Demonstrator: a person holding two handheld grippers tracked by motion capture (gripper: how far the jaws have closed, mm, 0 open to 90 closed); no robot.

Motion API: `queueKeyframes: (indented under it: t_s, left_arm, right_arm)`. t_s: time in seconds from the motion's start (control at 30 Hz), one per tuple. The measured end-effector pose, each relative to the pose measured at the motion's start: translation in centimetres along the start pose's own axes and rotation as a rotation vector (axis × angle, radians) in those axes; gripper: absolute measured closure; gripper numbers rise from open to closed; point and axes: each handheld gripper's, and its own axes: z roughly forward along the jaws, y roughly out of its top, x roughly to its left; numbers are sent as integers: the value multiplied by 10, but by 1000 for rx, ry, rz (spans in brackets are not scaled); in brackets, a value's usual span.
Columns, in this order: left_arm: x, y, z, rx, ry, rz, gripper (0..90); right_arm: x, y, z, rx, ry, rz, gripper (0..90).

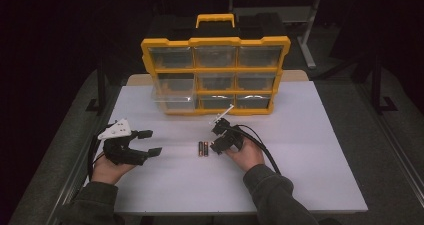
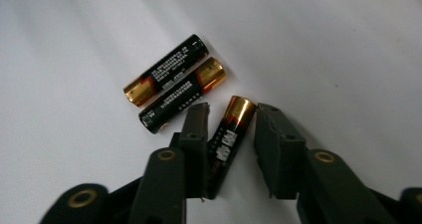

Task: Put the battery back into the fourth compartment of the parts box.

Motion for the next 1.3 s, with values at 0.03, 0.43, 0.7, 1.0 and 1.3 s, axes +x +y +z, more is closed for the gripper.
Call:
queueKeyframes:
  t_s: [0.03,0.43,0.7,1.0,1.3]
  left_arm:
    - [0,0,0,-1,1,-7,268]
    - [0,-1,1,-12,-7,-18,268]
    - [1,-1,1,-1,-9,1,268]
    - [0,-1,2,-1,-9,-8,269]
    - [1,-1,0,-5,-7,-12,269]
  right_arm:
    - [0,0,0,1,-11,-11,710]
    - [-17,-3,-5,-27,96,18,760]
    - [-21,3,-24,-49,127,-19,761]
    - [-28,18,-54,-98,172,-91,760]
    - [-37,43,-86,-132,192,-125,761]
